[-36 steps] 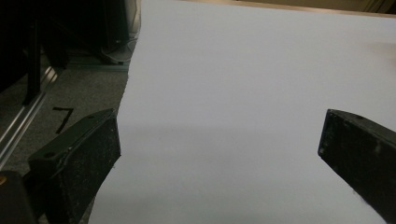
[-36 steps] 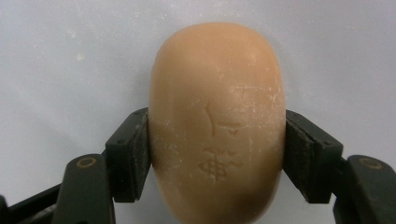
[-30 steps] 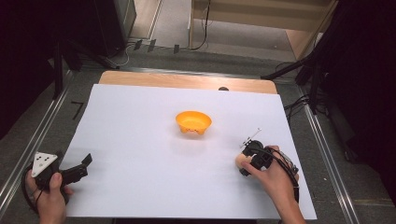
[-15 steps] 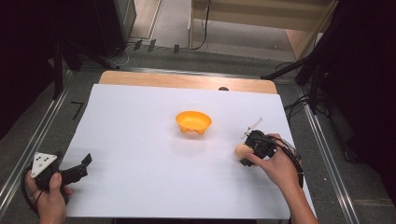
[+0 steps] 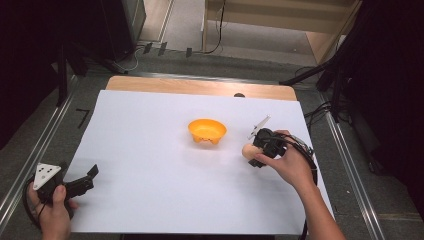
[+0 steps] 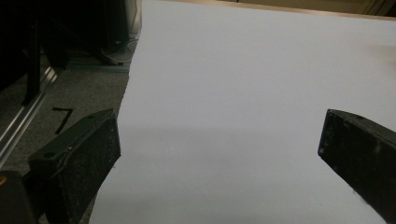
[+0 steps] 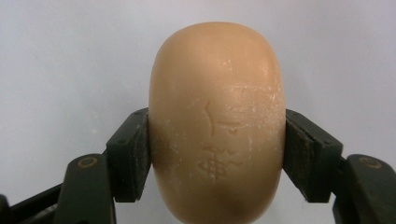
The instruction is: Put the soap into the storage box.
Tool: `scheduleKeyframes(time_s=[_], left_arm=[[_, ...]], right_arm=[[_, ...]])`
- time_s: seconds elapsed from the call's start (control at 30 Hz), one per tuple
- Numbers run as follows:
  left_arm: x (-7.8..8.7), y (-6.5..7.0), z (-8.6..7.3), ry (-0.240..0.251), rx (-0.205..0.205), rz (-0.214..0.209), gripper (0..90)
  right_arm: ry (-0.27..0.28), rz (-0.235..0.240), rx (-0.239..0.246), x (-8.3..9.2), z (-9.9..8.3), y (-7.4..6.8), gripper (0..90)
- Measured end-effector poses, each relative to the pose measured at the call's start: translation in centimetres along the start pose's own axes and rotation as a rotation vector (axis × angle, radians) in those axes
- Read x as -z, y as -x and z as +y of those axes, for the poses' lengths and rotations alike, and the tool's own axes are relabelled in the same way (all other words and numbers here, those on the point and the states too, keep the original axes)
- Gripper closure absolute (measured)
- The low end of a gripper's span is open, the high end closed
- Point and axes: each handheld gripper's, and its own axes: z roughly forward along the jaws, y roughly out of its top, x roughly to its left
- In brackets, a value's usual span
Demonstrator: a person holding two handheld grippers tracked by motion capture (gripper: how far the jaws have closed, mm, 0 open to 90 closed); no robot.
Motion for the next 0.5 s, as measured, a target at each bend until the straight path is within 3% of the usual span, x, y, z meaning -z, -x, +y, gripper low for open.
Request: scheduleKeyframes(time_s=[0.07,0.17,0.3,0.5], left_arm=[[0.0,0.0,0.0,0.0,0.0,0.0,0.0],[0.0,0.0,0.0,0.0,0.0,0.0,0.0],[0.0,0.0,0.0,-0.001,0.0,-0.001,0.0],[0.0,0.0,0.0,-0.001,-0.001,-0.002,0.0]], right_arm=[[0.006,0.003,0.01,0.1,0.3,0.0,32.7],[0.021,-0.012,0.067,0.2,1.4,0.0,32.7],[0.019,-0.021,0.109,0.1,2.1,0.0,32.7],[0.02,-0.023,0.146,0.2,3.1,0.2,32.7]])
